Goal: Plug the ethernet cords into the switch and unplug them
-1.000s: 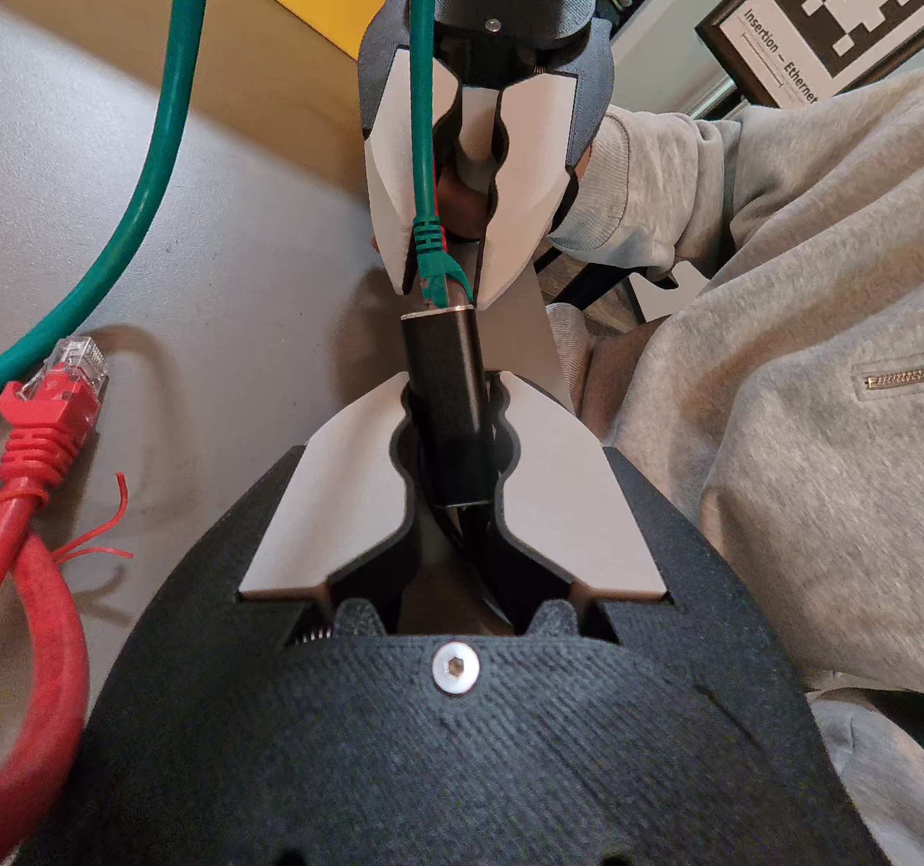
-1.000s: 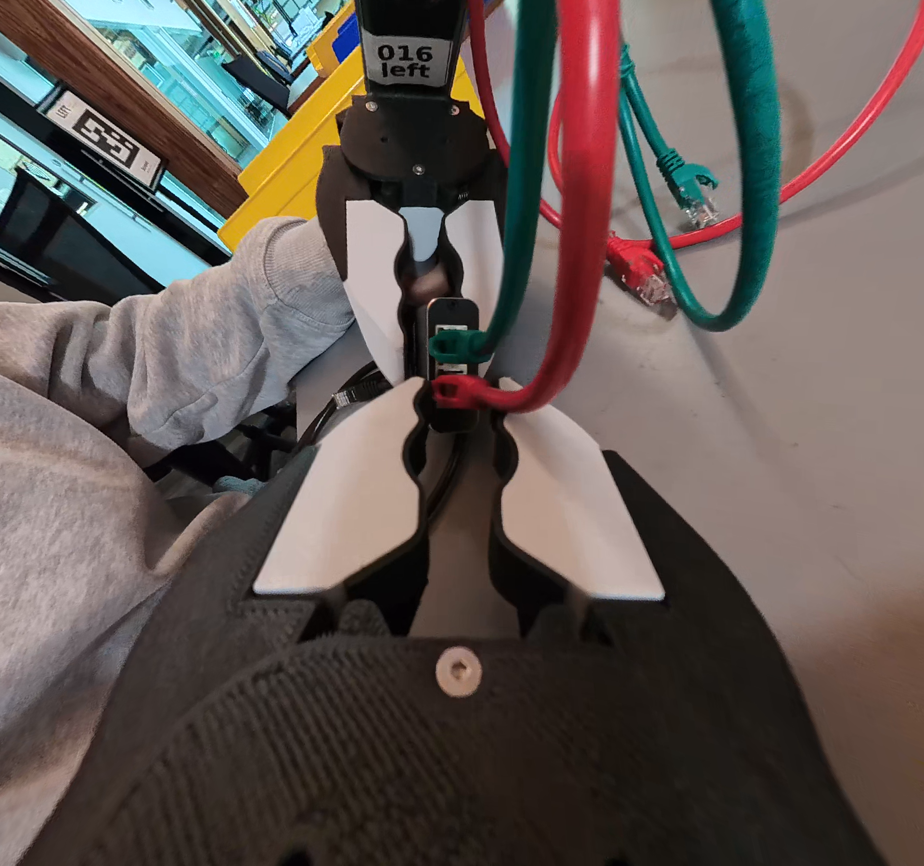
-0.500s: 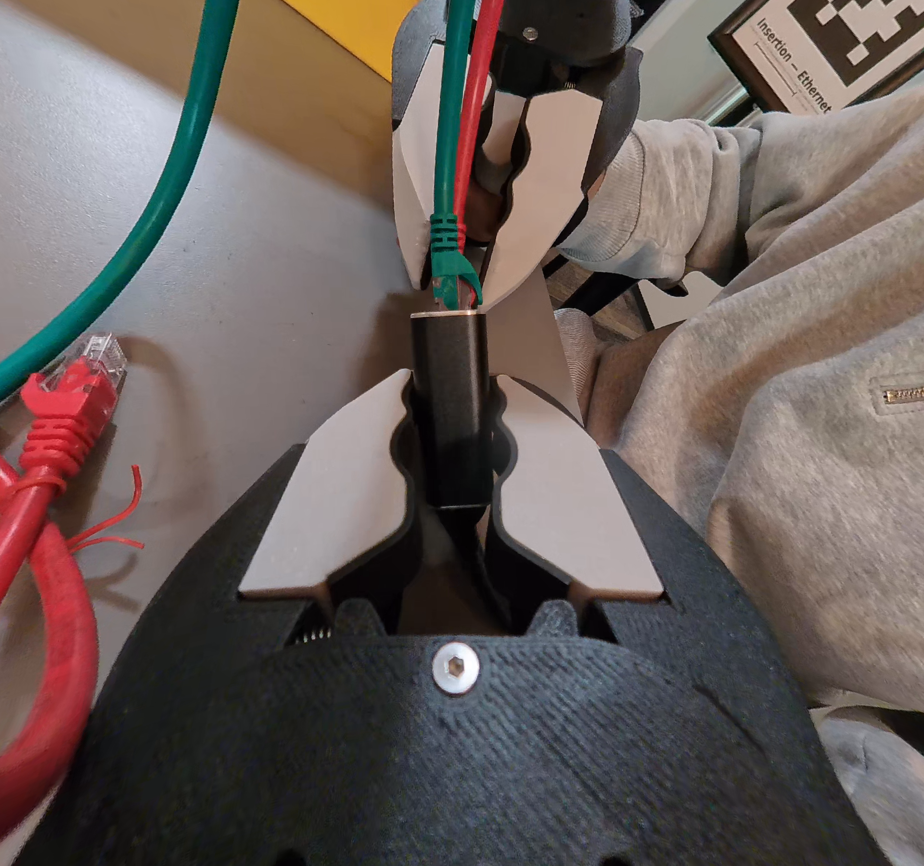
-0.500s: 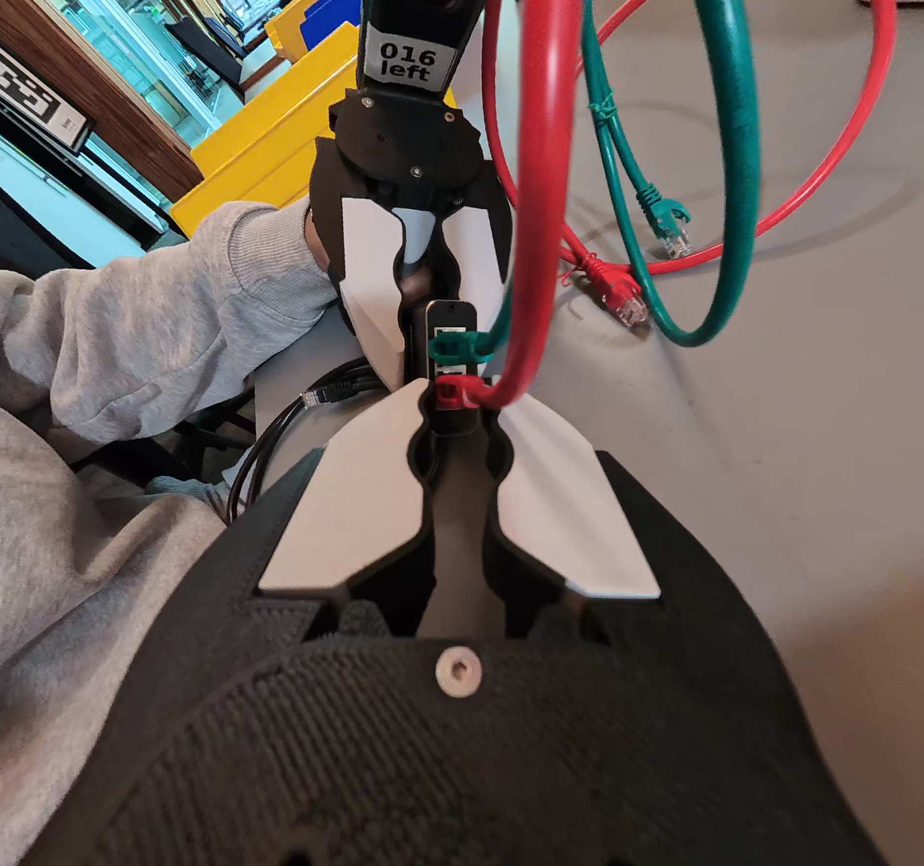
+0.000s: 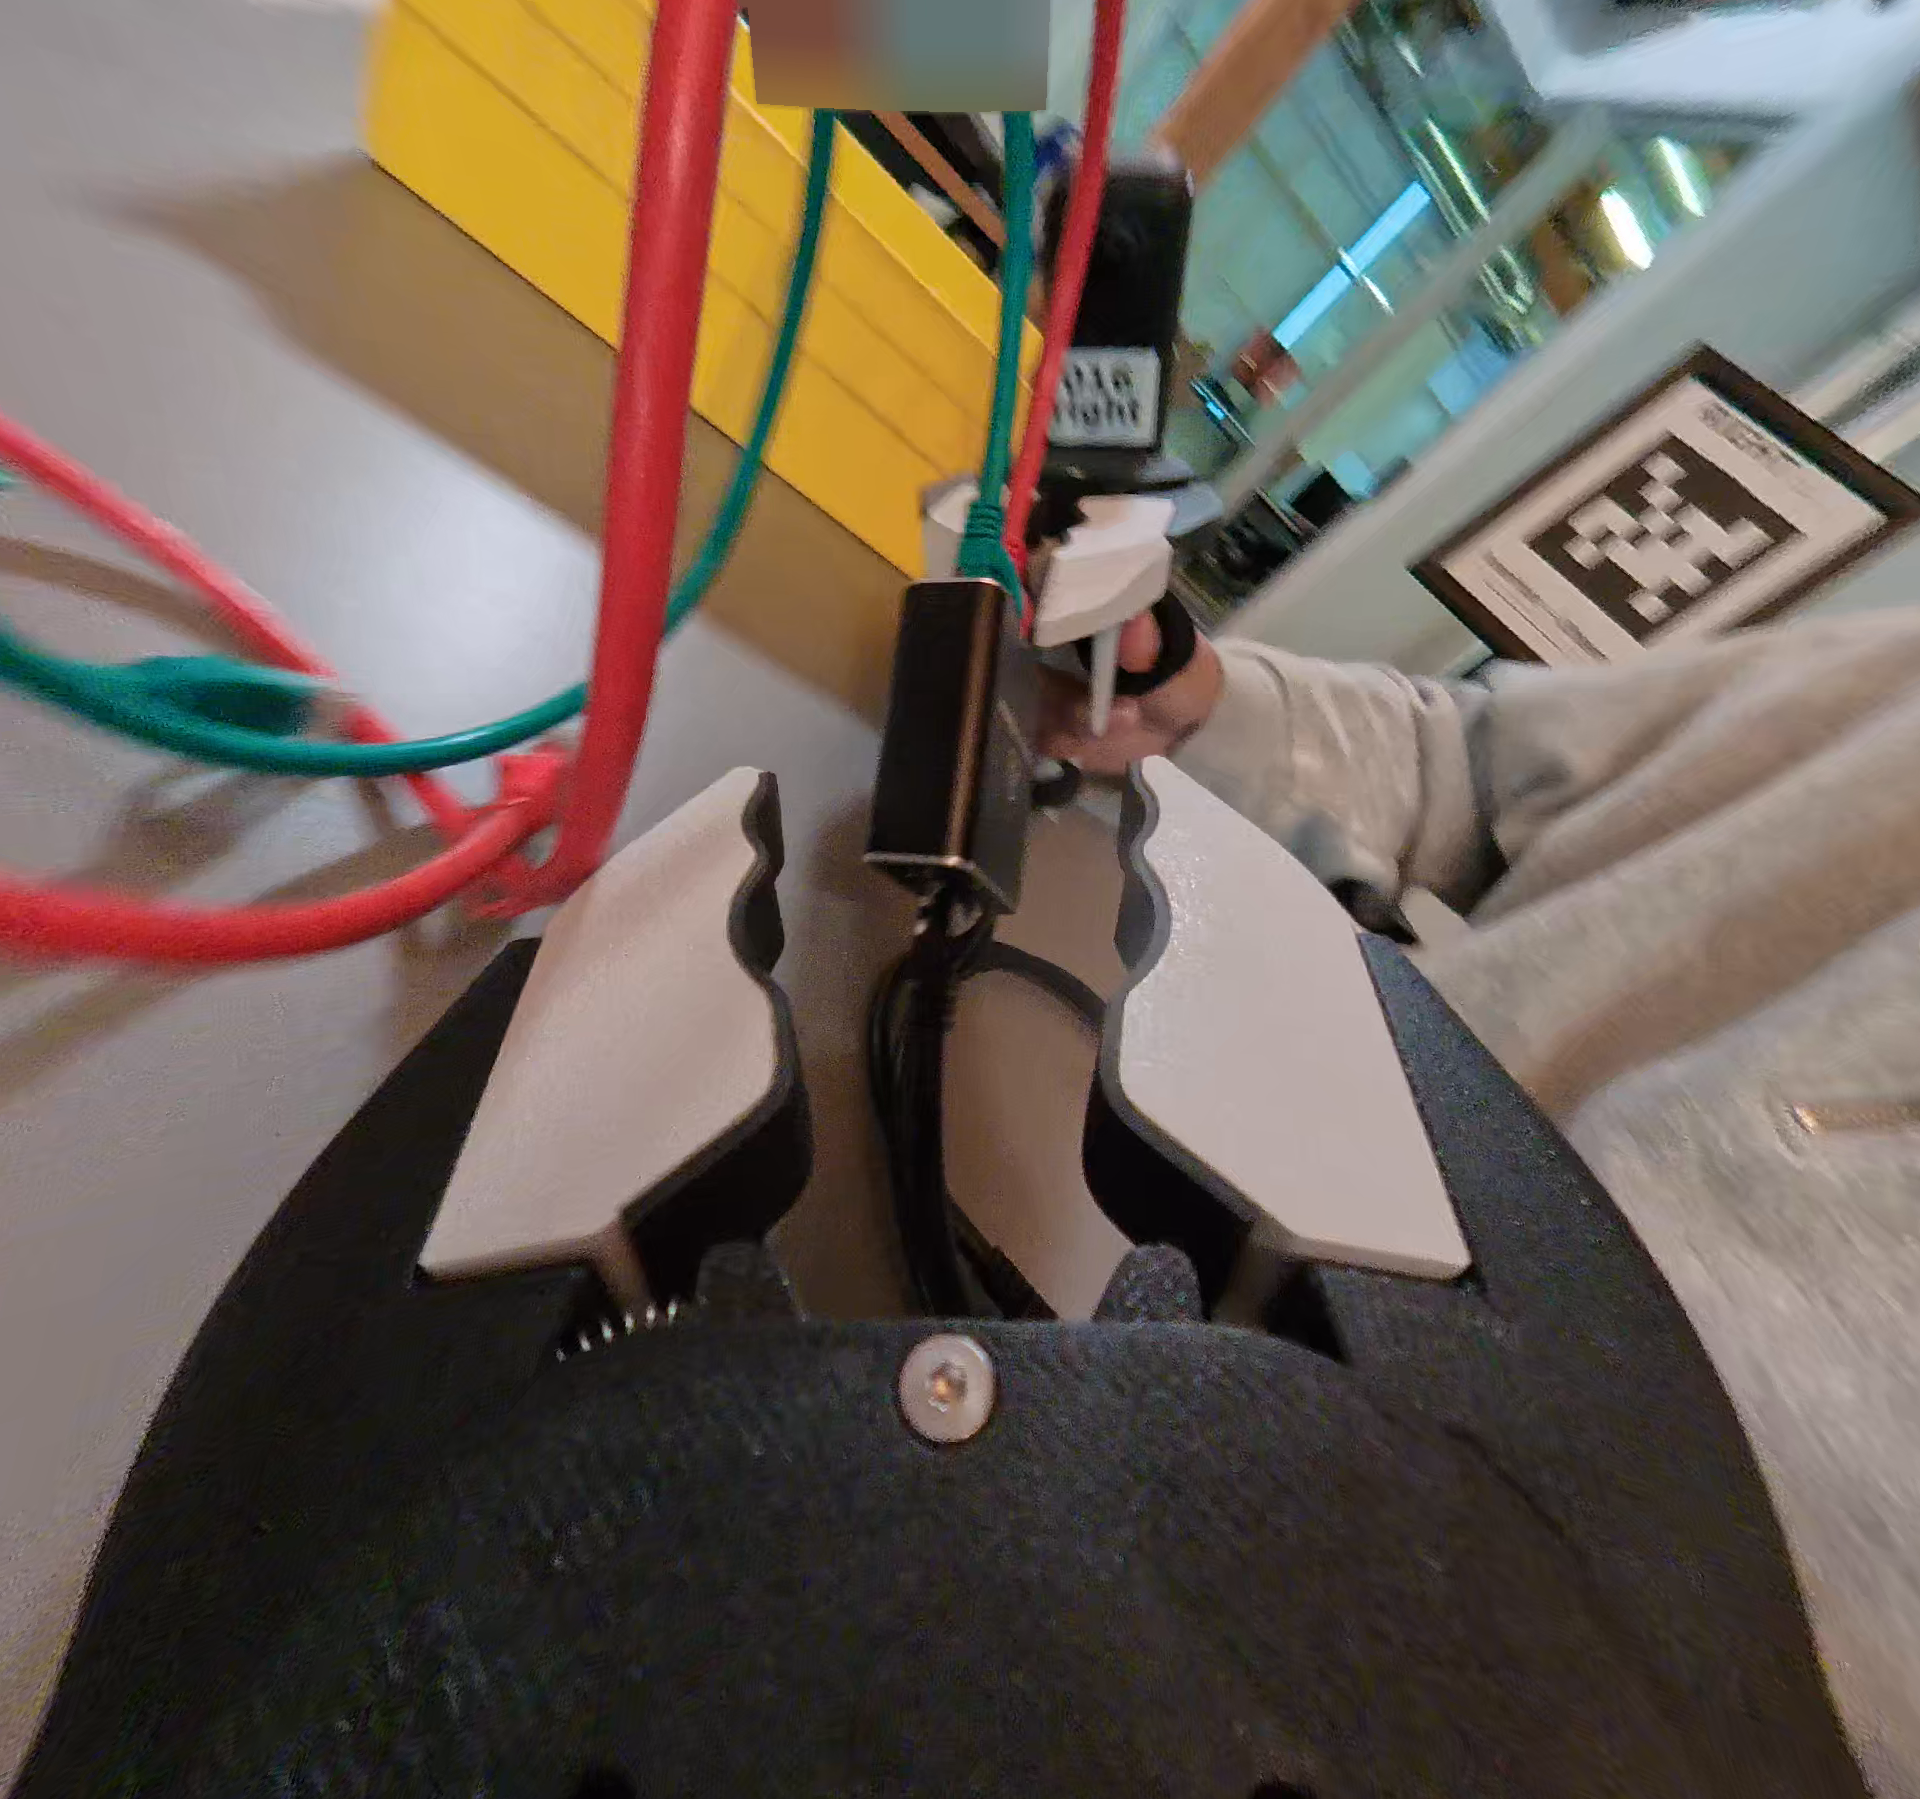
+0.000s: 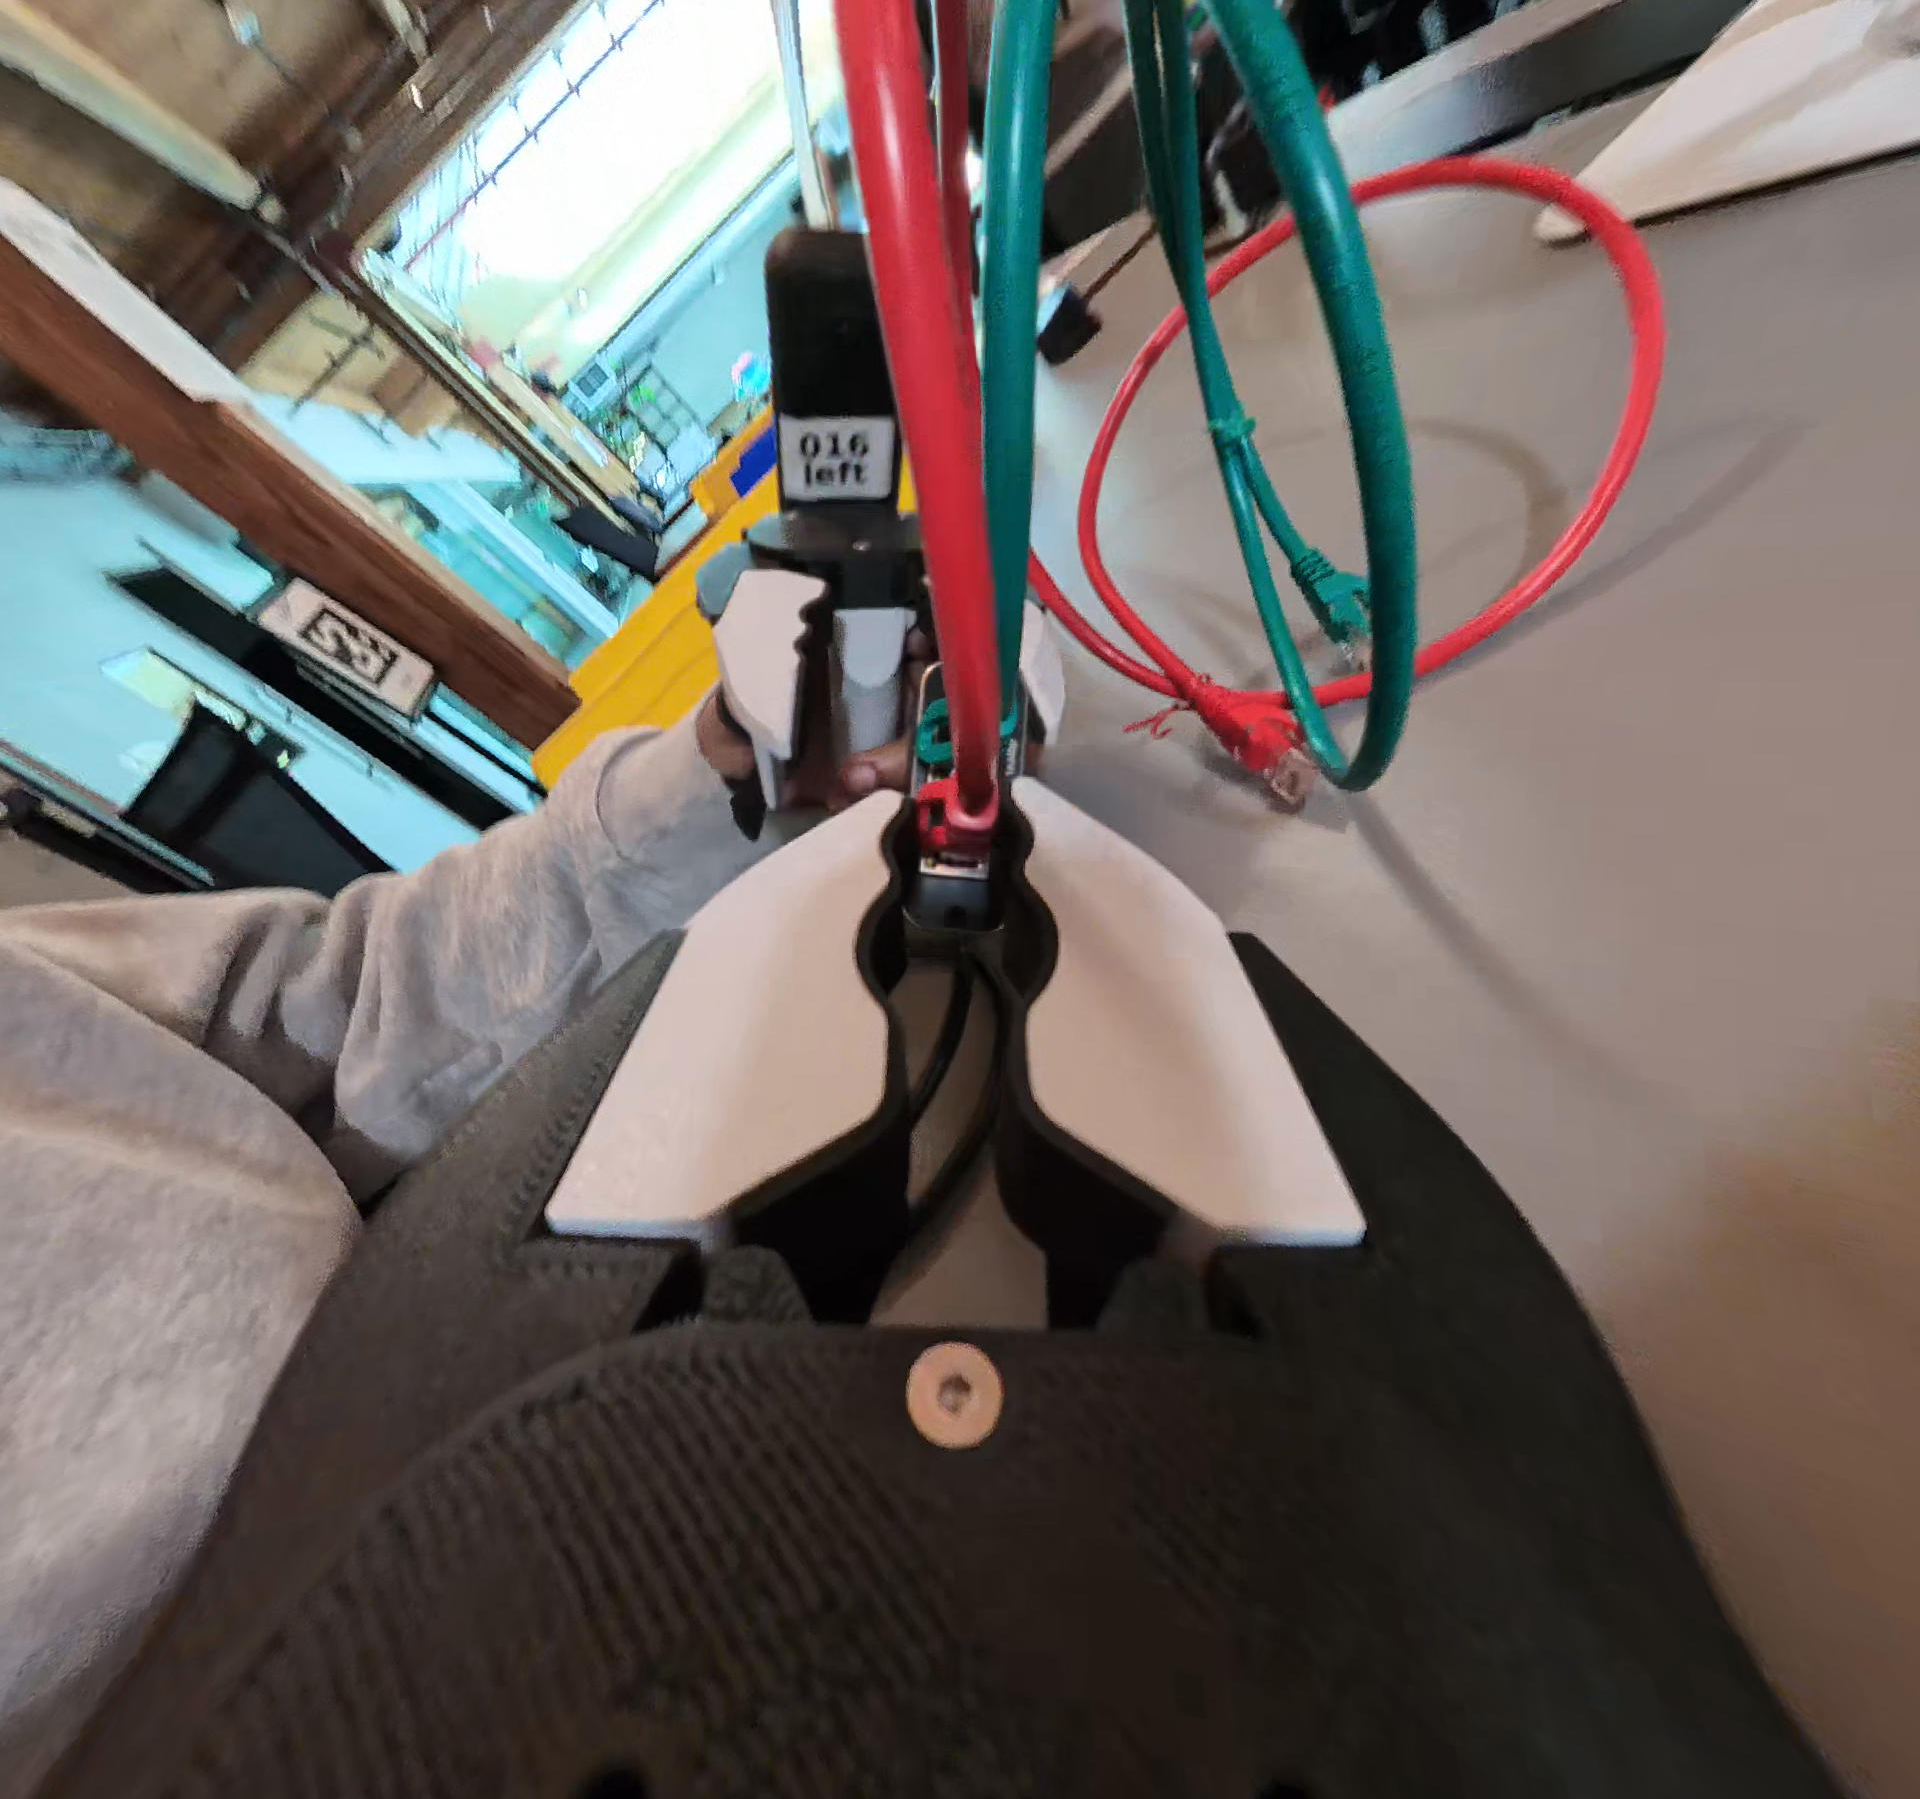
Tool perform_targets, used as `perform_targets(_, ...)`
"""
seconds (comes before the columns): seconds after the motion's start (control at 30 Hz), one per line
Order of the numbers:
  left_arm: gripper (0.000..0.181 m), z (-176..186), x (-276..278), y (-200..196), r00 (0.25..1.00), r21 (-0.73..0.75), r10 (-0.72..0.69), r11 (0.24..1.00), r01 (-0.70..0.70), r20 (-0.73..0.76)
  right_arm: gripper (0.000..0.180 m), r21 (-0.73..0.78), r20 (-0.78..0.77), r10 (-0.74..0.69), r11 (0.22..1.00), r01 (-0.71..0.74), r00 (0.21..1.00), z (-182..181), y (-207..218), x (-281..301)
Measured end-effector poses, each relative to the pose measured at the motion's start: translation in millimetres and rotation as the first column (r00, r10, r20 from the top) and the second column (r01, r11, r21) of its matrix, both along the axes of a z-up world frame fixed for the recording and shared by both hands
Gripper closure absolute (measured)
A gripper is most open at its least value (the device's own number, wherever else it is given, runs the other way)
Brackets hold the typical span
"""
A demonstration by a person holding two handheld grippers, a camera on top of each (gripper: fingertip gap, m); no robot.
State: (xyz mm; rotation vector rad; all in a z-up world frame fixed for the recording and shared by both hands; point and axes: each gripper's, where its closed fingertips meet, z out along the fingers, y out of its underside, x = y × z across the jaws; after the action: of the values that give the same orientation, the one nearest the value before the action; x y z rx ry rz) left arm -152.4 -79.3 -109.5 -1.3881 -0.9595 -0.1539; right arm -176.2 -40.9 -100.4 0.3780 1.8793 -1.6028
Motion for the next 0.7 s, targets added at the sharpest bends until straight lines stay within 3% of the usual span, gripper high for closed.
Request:
perform_targets(0.07, 0.115, 13, -9, -15, 0.991, -0.019, 0.122, 0.992, -0.123, -0.046, 0.166, -0.085, 0.074, -0.025, 0.996, 0.031, 0.997, 11, 5, -11)
perform_targets(0.17, 0.095, 54, -11, -28, 0.934, 0.032, 0.308, 0.951, -0.307, -0.179, 0.167, -0.173, 0.21, -0.062, 0.98, 0.099, 0.976, 20, 14, -28)
perform_targets(0.23, 0.092, 80, -2, -19, 0.898, 0.086, 0.364, 0.931, -0.354, -0.248, 0.167, -0.181, 0.225, -0.077, 0.976, 0.119, 0.971, 20, 16, -32)
perform_targets(0.3, 0.1, 95, 10, -1, 0.866, 0.151, 0.403, 0.915, -0.374, -0.296, 0.167, -0.189, 0.223, -0.093, 0.973, 0.136, 0.97, 22, 17, -32)
perform_targets(0.37, 0.123, 101, 25, 21, 0.838, 0.257, 0.444, 0.891, -0.375, -0.315, 0.167, -0.203, 0.221, -0.098, 0.968, 0.144, 0.97, 26, 18, -31)
perform_targets(0.43, 0.14, 92, 36, 42, 0.843, 0.376, 0.474, 0.852, -0.365, -0.256, 0.167, -0.213, 0.207, -0.104, 0.966, 0.148, 0.973, 29, 18, -30)
perform_targets(0.5, 0.148, 65, 41, 69, 0.898, 0.417, 0.413, 0.85, -0.321, -0.15, 0.167, -0.234, 0.223, -0.086, 0.962, 0.139, 0.971, 33, 19, -27)
perform_targets(0.6, 0.149, 31, 39, 97, 0.95, 0.444, 0.312, 0.851, -0.28, 0.003, 0.167, -0.276, 0.303, -0.055, 0.951, 0.142, 0.952, 37, 20, -25)
perform_targets(0.7, 0.141, 27, 31, 97, 0.948, 0.496, 0.311, 0.813, -0.305, 0.074, 0.167, -0.276, 0.308, -0.043, 0.952, 0.133, 0.951, 36, 17, -19)
